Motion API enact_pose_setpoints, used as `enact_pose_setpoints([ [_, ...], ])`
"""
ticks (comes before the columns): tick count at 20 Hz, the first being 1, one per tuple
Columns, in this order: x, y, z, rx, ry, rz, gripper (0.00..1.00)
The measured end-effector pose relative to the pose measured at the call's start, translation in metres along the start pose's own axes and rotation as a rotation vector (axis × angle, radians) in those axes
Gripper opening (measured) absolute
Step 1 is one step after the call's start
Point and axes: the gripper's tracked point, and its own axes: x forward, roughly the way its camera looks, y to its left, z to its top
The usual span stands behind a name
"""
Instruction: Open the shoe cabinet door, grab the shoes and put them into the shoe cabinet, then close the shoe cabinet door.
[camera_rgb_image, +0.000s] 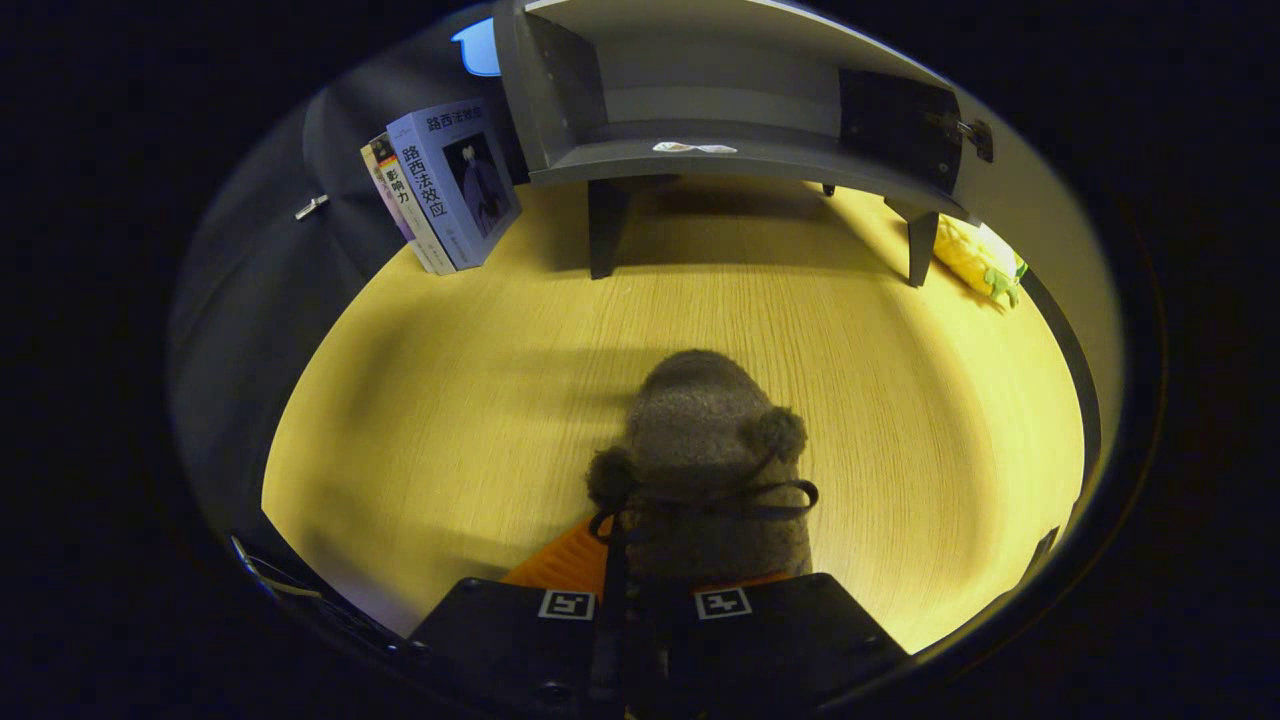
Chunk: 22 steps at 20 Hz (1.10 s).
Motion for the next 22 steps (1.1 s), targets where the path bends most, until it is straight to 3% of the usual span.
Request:
enact_pose_setpoints([
  [8, 0.01, -0.004, 0.006, -0.027, -0.155, -0.02, 0.19],
  [9, 0.009, -0.003, 0.006, -0.03, -0.13, -0.027, 0.05],
  [13, 0.003, -0.002, 0.007, -0.028, -0.111, -0.036, 0.05],
  [22, -0.092, -0.006, 0.064, -0.002, -0.195, -0.031, 0.05],
])
